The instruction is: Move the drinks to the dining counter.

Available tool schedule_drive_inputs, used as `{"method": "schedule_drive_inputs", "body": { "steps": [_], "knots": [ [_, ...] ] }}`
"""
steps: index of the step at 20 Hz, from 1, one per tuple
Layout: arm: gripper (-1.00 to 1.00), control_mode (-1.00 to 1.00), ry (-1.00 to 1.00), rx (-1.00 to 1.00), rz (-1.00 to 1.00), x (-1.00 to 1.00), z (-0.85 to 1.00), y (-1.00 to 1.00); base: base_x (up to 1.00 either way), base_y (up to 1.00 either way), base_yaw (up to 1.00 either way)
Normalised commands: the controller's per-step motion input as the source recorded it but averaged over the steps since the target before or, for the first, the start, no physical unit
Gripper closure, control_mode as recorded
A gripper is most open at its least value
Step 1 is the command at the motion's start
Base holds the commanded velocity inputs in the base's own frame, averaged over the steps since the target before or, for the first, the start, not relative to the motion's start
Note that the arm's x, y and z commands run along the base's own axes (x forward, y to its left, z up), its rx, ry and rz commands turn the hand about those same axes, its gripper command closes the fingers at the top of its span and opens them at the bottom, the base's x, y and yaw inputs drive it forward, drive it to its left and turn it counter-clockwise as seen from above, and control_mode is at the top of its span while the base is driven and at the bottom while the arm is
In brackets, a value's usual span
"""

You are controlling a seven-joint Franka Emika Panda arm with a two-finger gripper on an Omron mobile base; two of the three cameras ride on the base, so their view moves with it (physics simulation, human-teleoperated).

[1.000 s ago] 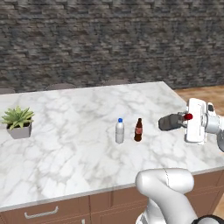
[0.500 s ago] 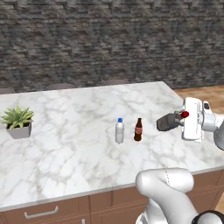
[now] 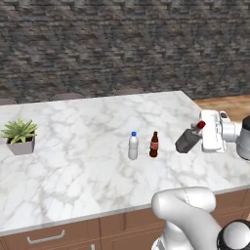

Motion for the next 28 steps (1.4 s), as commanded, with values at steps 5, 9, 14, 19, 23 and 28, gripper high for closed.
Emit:
{"method": "schedule_drive_inputs", "body": {
  "steps": [5, 9, 14, 19, 23, 28],
  "knots": [
    [1.0, -1.0, 0.14, -0.09, -0.01, 0.23, -0.46, -0.2, 0.0, 0.0, 0.0],
    [1.0, -1.0, 0.1, -0.17, -0.07, 0.39, -0.56, -0.08, 0.0, 0.0, 0.0],
    [1.0, -1.0, 0.04, -0.11, -0.1, 0.51, -0.5, 0.0, 0.0, 0.0, 0.0],
    [1.0, -1.0, 0.0, 0.0, -0.08, 0.49, -0.31, 0.0, 0.0, 0.0, 0.0],
    [1.0, -1.0, 0.0, 0.01, -0.07, 0.44, -0.26, 0.0, 0.0, 0.0, 0.0],
    [1.0, -1.0, 0.0, 0.04, -0.06, 0.38, -0.22, -0.08, 0.0, 0.0, 0.0]
  ]
}}
